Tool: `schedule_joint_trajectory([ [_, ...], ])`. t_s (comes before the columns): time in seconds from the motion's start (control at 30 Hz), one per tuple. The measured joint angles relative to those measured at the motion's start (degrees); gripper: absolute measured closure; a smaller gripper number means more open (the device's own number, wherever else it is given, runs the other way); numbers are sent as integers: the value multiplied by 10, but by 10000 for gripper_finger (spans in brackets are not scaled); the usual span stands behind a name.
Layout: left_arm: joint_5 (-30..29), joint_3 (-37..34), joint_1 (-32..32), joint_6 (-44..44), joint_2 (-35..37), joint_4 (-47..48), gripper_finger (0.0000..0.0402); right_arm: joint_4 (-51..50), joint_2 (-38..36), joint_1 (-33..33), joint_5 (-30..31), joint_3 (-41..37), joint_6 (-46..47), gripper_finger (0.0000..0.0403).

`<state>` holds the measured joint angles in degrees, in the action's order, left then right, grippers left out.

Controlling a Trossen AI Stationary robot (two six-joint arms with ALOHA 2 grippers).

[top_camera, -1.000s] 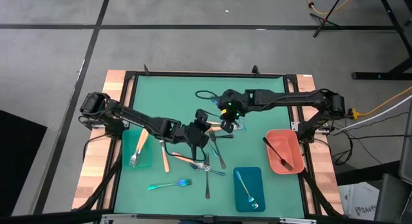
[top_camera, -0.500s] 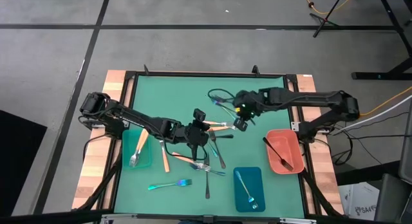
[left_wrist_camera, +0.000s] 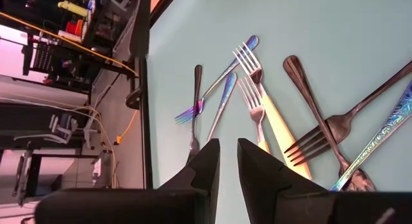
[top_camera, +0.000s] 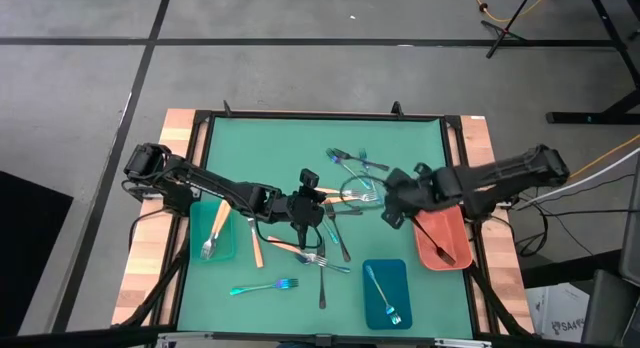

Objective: Sort silverware by color (type)
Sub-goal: Put the black fork into the orange bin

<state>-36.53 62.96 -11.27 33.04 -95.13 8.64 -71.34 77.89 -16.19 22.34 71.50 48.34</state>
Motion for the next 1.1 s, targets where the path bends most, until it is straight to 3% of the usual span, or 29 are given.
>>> schedule_joint_trajectory([
  [0.4, 0, 0, 0, -1, 0, 23, 353, -28, -5, -203, 43, -65, 275, 403],
  [0.8, 0, 0, 0, -1, 0, 23, 353, -34, -5, -355, 60, -169, 555, 403],
  [1.1, 0, 0, 0, -1, 0, 23, 353, -38, -5, -442, 60, -209, 672, 403],
])
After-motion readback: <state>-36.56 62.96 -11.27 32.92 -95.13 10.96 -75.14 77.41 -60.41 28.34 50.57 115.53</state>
